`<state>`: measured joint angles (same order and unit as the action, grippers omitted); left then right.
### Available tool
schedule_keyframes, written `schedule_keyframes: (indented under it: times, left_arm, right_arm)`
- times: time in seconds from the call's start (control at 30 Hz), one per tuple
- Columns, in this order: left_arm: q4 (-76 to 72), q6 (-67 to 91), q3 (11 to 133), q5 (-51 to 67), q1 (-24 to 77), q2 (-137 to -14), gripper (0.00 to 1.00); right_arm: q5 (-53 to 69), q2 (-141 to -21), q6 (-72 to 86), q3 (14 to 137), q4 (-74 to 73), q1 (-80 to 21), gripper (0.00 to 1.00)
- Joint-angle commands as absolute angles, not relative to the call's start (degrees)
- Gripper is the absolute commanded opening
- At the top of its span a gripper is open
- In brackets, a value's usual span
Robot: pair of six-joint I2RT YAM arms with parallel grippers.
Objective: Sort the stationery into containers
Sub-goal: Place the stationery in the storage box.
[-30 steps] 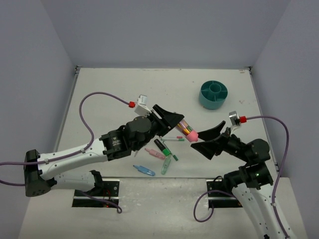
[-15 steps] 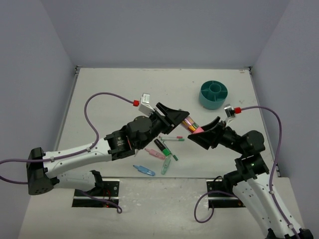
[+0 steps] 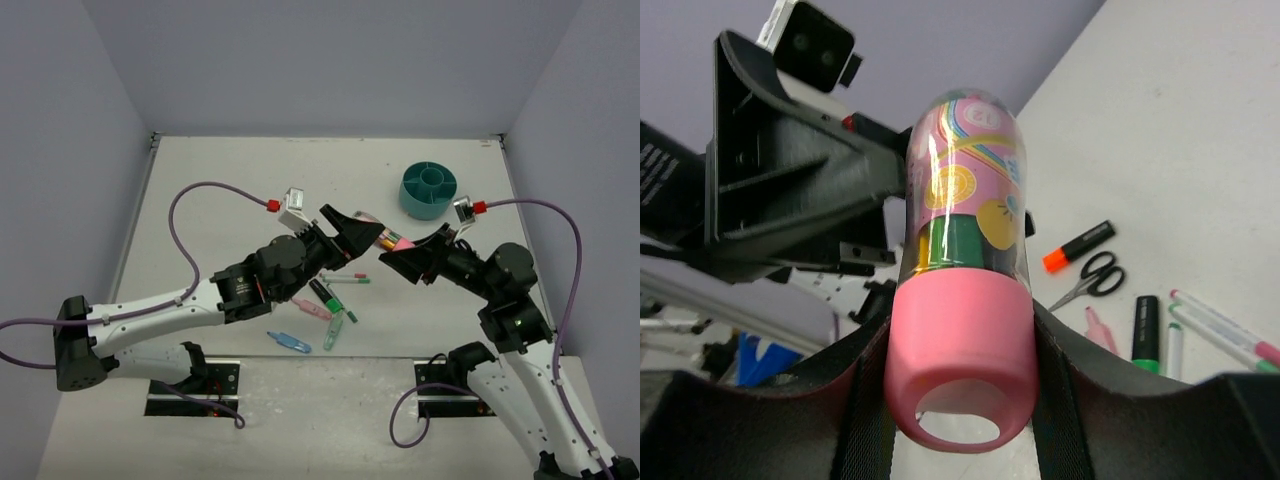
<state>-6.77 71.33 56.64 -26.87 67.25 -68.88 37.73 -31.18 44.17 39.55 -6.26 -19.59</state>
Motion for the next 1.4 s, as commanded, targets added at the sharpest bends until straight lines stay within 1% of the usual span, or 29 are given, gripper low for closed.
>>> schedule_keyframes:
  times: [0.0, 0.07, 0.13, 0.2, 0.27, 0.4, 0.43, 0.47, 0.57, 0.63, 0.7, 0.8, 0.93, 1.13, 1.37]
  left_arm:
    - [13.1, 65.9, 65.4, -39.2, 67.2, -66.8, 1.0]
    - [30.4, 68.0, 69.9, -48.5, 66.5, -66.7, 1.0]
    - [41.7, 71.7, 72.7, -54.0, 65.6, -65.8, 1.0]
    - [49.0, 74.8, 73.4, -57.6, 65.5, -62.9, 1.0]
    - [52.7, 72.6, 72.9, -59.5, 65.5, -60.0, 1.0]
    - [53.0, 55.9, 73.4, -57.9, 65.5, -55.4, 1.0]
    - [53.7, 55.3, 73.7, -57.7, 65.5, -55.3, 1.0]
    - [56.8, 52.7, 75.0, -56.9, 65.4, -55.2, 1.0]
    - [67.4, 53.2, 75.6, -58.5, 65.5, -55.3, 1.0]
    - [73.0, 55.7, 72.5, -61.8, 65.4, -54.9, 1.0]
    - [74.5, 57.5, 68.3, -63.5, 65.4, -54.6, 1.0]
    - [75.4, 63.1, 62.6, -65.4, 65.4, -54.4, 1.0]
    - [74.5, 65.6, 59.8, -66.5, 65.1, -55.3, 1.0]
    - [74.4, 65.6, 59.3, -65.9, 65.1, -54.4, 1.0]
    - [72.0, 63.3, 58.5, -65.2, 65.0, -51.5, 1.0]
  right_arm:
    - [30.2, -35.1, 34.7, 47.2, -17.4, -19.5, 0.0]
    - [26.1, -36.5, 31.4, 49.4, -21.7, -19.3, 0.0]
    - [20.7, -38.1, 29.3, 51.8, -24.9, -19.0, 0.0]
    - [13.4, -41.5, 27.8, 55.5, -27.7, -18.3, 0.0]
    - [8.9, -44.6, 26.6, 58.5, -29.8, -17.7, 0.0]
    - [1.1, -51.0, 25.8, 63.9, -31.3, -14.9, 0.0]
    - [-0.5, -51.8, 25.7, 65.4, -31.5, -14.2, 0.0]
    - [-2.8, -55.1, 25.5, 68.1, -32.2, -13.1, 0.0]
    - [-7.9, -62.8, 24.6, 74.5, -34.8, -11.9, 0.0]
    - [-10.2, -68.5, 23.8, 78.3, -37.0, -11.4, 0.0]
    - [-11.8, -71.6, 23.5, 83.1, -39.3, -10.8, 0.0]
    - [-15.7, -81.9, 22.4, 92.0, -43.5, -10.5, 0.0]
    - [-18.2, -89.2, 20.8, 98.4, -47.1, -10.2, 0.0]
    - [-17.2, -96.2, 20.0, 102.7, -48.1, -8.3, 0.0]
    - [-14.7, -101.8, 19.3, 102.1, -49.3, -7.6, 0.0]
